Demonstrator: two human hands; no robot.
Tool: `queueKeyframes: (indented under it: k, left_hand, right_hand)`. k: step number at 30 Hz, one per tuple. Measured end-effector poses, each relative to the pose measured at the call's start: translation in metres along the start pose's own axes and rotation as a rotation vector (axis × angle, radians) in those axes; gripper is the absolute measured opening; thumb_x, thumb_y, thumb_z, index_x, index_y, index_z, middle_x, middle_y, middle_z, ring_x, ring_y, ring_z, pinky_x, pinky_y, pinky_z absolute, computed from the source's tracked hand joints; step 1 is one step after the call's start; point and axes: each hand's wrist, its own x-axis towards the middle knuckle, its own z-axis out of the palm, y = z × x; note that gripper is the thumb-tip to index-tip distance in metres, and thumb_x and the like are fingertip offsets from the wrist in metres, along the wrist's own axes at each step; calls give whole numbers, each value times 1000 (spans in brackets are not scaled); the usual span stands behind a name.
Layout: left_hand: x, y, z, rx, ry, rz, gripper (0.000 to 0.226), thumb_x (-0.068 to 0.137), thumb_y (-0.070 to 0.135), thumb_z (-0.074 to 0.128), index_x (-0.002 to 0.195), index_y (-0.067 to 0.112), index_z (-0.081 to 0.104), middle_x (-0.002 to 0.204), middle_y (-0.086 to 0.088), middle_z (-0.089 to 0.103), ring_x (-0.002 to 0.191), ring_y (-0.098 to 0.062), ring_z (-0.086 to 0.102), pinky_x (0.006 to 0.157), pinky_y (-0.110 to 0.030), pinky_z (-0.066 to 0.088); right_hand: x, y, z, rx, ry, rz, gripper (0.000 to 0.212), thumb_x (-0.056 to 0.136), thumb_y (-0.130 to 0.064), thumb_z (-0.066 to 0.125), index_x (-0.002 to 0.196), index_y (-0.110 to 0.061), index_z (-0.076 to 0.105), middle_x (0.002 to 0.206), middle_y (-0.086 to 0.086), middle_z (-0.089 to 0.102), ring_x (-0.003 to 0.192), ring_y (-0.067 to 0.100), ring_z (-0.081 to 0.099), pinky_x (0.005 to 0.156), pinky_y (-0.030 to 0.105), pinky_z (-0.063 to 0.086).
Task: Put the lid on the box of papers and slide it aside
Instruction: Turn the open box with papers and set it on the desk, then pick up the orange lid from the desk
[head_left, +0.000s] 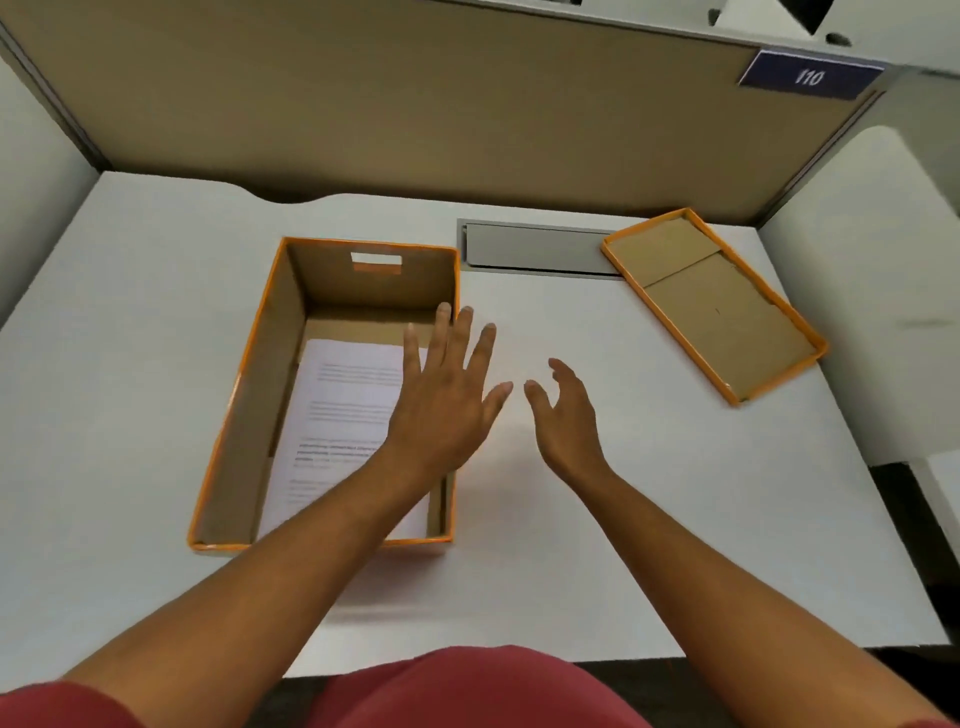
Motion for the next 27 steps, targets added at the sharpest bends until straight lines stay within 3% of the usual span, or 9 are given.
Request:
queueKeyframes:
  k: [4,11,14,17,21,24,27]
  left_hand:
    - [31,66,28,-3,-80,100,76,103,65,18,167,24,13,176,-10,2,162,-33,-6,128,-62,1]
    - [79,158,85,41,-269,174,76,104,63,16,167,22,6,176,-10,-1,161,-33,-12,128,-60,-2]
    - [87,181,105,39,-332,163,75,104,62,16,167,23,5,176,-10,-1,162,-33,-11,128,-60,-2]
    - [89,195,122,38,-378,161,78,101,65,10,167,23,4,176,-10,-1,162,-33,-11,128,-59,-4]
    - [93,201,139,34,-415,126,80,98,65,7,167,24,7,176,-9,2,162,-32,-9,129,-58,-4]
    - [97,203,146,-32,-369,54,77,101,61,11,165,19,23,172,-13,24,161,-34,13,126,-58,12]
    - [102,205,148,-62,-289,-4,67,106,54,27,158,13,38,150,-15,54,137,-36,51,104,-52,45]
  right_hand:
    - [52,62,-79,-285,67,-80,56,104,-34,54,155,-16,40,161,9,41,148,29,39,120,44,34]
    - [131,164,-187,-698,15,-4,65,102,-34,51,157,-6,31,164,20,30,149,41,31,121,52,28]
    - [149,190,-204,-785,-19,6,67,98,-35,51,155,-5,32,161,18,35,146,40,34,119,55,29]
    - [152,207,-202,-803,-55,-25,62,94,-32,52,146,-1,40,145,17,49,126,38,50,109,50,37]
    - [121,209,-175,-832,-22,-107,67,94,-29,55,152,0,37,150,17,47,119,37,54,107,47,39]
    - [79,203,-147,-801,-45,-205,68,94,-32,54,153,-3,38,150,14,47,116,34,54,106,47,40]
    - [35,193,-122,-739,-108,-258,69,91,-33,55,152,-3,42,146,14,52,110,33,55,99,46,45]
